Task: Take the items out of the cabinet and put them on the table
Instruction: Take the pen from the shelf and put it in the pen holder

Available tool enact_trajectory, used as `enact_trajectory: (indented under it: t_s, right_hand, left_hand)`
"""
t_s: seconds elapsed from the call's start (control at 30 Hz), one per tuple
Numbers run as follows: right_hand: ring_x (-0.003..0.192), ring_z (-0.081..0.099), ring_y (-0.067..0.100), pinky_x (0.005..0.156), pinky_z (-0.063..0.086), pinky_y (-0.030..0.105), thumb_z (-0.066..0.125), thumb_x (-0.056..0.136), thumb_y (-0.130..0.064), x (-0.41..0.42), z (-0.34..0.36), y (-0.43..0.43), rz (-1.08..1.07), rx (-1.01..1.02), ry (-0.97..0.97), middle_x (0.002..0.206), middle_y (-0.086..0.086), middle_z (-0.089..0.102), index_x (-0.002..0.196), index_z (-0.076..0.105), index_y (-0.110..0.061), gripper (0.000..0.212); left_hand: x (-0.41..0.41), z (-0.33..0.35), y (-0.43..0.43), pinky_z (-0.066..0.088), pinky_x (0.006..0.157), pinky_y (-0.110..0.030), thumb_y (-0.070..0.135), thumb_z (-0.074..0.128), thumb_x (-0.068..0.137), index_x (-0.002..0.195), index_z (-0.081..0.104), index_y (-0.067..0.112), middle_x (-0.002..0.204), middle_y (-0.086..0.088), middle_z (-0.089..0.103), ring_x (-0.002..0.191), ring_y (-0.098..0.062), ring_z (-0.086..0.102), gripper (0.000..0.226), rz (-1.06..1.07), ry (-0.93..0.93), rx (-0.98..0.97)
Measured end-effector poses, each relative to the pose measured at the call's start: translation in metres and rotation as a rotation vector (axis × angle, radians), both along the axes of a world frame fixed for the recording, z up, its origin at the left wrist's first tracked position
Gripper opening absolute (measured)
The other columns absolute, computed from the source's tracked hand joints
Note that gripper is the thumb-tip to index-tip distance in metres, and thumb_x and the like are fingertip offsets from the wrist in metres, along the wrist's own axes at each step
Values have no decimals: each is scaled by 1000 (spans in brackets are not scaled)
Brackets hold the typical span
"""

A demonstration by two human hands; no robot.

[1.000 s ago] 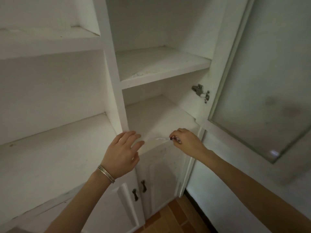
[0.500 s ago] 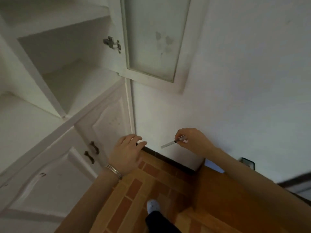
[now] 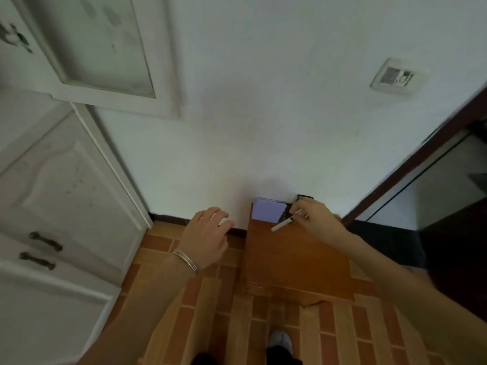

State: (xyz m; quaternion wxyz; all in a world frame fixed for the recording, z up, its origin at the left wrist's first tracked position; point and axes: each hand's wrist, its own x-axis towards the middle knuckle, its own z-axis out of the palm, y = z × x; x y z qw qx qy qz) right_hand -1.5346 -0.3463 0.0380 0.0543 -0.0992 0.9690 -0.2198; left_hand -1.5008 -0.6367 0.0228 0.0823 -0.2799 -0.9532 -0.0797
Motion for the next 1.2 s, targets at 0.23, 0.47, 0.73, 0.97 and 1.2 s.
enact_trajectory:
  t_s: [0.23,0.47,0.73,0.97,1.2]
  right_hand:
    - [81,60,13,72,54,30,63,86,-17,-22,-11,99,-65,28,-115,98,1,65,101,59,-22,17]
    - [79,60,15,70,55,34,64,84,-18,-73,-32,163,-28,18,-126,94,5,66,103,57,-19,20]
    - [75,60,17,62,46,28,65,81,-11,-137,-92,192,-215,-129,-118,82,3,63,84,58,-18,11]
    - [69,56,14,54,41,20,63,84,-12,-178,-185,205,-436,-216,-165,73,0,59,93,60,-10,10]
    - [69,52,16,48,36,14,56,88,-9,-209,-255,205,-560,-250,-144,79,6,58,96,61,-4,11]
  left_hand:
    - [-18,-19,113,52,78,-41,16,78,58,97,70,16,100,-6,67,98,-29,62,40,-15,-25,40]
    - [-42,-53,198,53,76,-37,18,78,60,99,69,19,96,-1,66,92,-24,62,40,-8,-128,84]
    - [-114,-93,239,51,80,-41,18,76,58,97,70,16,97,-6,68,94,-29,63,40,14,-101,44]
    - [-169,-166,264,51,82,-39,24,80,55,97,70,18,96,-4,68,94,-26,63,43,-56,-110,39]
    - [-198,-224,279,49,86,-43,26,81,56,101,70,15,100,-7,68,99,-30,62,47,-90,-170,59]
